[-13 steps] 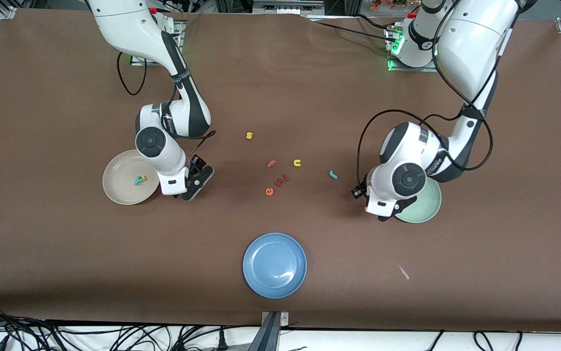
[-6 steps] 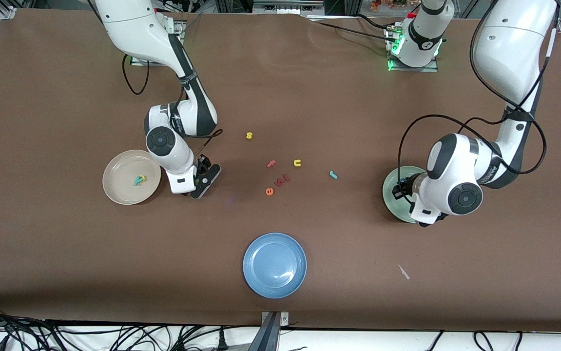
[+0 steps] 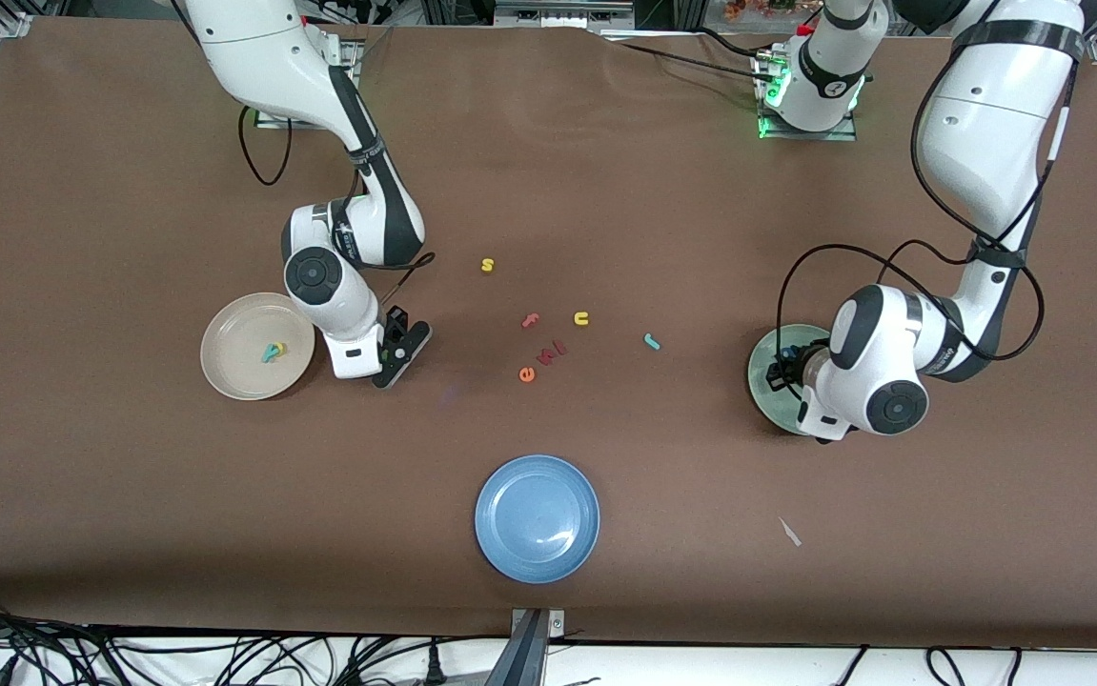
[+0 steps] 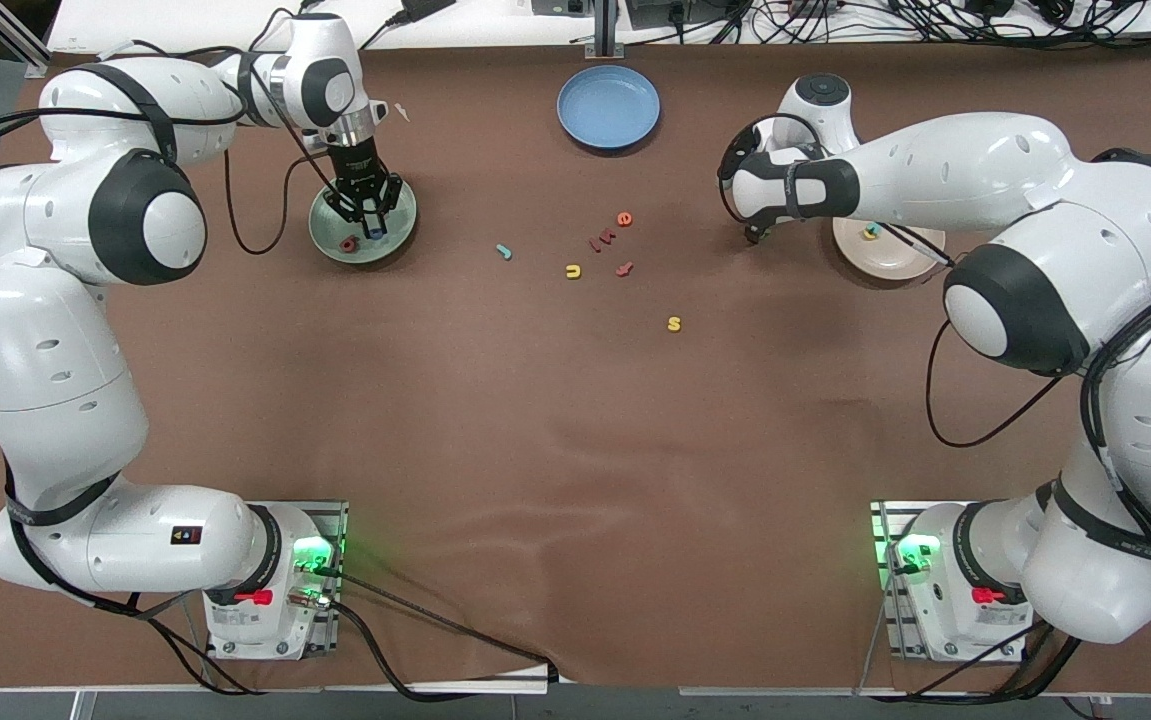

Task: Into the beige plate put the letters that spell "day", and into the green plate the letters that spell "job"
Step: 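Place the green d on the white plate while the left gripper drops o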

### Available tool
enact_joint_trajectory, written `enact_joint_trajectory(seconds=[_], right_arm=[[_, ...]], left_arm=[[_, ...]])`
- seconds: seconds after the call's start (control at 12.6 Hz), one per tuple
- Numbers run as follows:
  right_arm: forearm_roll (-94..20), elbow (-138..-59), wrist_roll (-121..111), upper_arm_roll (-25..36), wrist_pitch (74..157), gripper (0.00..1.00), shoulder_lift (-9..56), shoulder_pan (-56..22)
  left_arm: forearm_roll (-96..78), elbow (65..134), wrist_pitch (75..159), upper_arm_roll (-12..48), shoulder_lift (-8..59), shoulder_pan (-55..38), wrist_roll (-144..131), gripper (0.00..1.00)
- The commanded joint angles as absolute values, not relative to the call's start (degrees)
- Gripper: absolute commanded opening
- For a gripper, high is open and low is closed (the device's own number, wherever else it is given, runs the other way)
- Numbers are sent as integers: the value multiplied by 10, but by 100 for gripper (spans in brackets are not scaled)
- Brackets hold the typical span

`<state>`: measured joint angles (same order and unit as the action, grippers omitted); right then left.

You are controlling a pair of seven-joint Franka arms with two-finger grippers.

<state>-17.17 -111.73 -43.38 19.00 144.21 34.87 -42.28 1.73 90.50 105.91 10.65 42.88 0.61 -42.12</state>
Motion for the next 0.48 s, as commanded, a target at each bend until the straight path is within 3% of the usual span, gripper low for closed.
enact_joint_trajectory(seconds=[0.0, 0.08, 0.16, 0.24, 0.4], right_arm=[[-170, -1126, -436, 185, 1446, 27, 343, -421], [-170, -1126, -436, 185, 1446, 24, 343, -421], [-170, -1126, -432, 185, 1446, 21, 342, -421], [-170, -1125, -432, 185, 1446, 20, 341, -421], [-171, -1123, -430, 185, 1446, 16, 339, -421]], left_arm=[[18, 901, 1062, 112, 430, 11, -413, 1], [18, 901, 1061, 113, 428, 11, -412, 23], [18, 901, 1058, 113, 427, 12, -412, 66], [18, 901, 1057, 115, 426, 11, -412, 100], [18, 897, 1053, 116, 421, 10, -414, 100]])
